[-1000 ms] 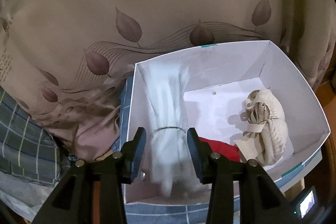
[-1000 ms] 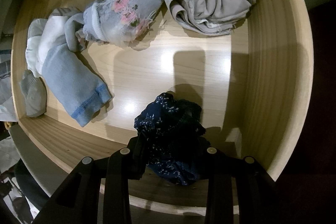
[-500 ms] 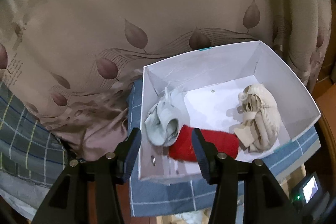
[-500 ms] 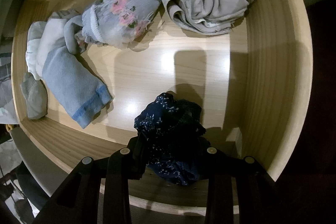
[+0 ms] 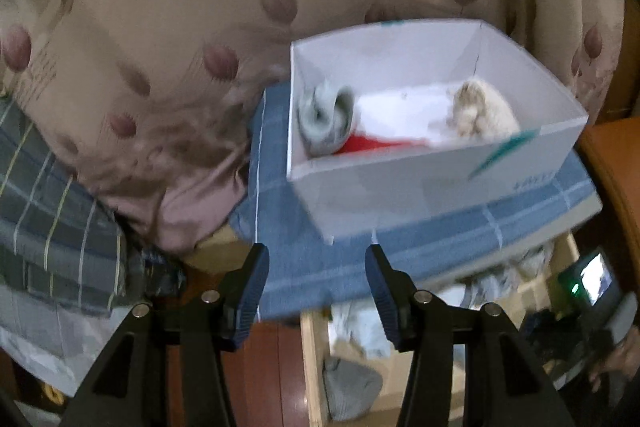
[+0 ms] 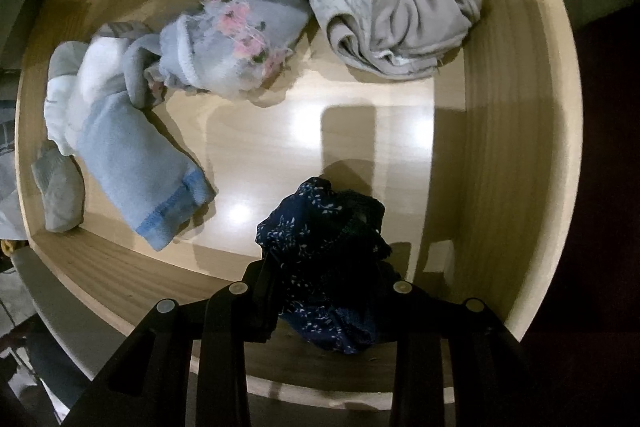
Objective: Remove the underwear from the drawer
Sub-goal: 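Return left tool to the drawer while right tool lifts navy underwear toward the box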
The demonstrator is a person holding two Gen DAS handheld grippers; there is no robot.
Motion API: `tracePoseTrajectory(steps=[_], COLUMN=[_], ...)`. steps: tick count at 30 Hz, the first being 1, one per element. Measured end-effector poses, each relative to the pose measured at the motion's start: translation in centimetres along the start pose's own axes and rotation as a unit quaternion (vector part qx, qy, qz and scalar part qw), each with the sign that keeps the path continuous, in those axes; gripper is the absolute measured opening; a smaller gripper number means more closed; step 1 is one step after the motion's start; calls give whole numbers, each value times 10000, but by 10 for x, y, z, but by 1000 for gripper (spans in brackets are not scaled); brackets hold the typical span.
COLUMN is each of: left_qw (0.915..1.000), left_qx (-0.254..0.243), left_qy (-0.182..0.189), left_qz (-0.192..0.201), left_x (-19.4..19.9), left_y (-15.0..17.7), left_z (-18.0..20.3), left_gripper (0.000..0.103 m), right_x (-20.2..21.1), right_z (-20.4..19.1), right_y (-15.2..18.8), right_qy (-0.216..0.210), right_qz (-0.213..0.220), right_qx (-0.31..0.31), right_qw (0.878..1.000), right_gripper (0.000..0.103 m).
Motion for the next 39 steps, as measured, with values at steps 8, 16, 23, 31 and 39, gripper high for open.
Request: tracePoseTrajectory(steps=[8,16,23,31,39], left_qw=[9955,9869,9903,9902,9881], left_qx=[818,1415,1144,1269,1426], left_qy=[-91,1,-145,-261,-164], left_qz=[-468,-779,-776,-524,-559], left_x=[-23,-44,-49,-41,-43], left_y=[78,124,144,146,147], left_z=[-18,-10,18,17,13], left_gripper=[51,51,51,51,51], right_x=[20,59,95,127,181], right_z=[-3,-7,-15,-12,-24], right_y=[0,-4,-3,-3,-3], right_qy=[-159,-11,33,122,19], right_qz=[366,1111,1908,2347,2867], right_qx=[-54,45,251,393,552], right_qw=[9992,9938,9813,9712,9564], right_gripper=[30,30,29,29,29])
Point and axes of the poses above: each gripper's, at about its wrist camera, not at the fingertips, and x roughly against the way its jaws point, z to its right, y to its underside, the point moved 5 cm from there along -x, roughly the way its jaws point, and after that the axes turned 2 degrees about -y, right-handed, at the moved point
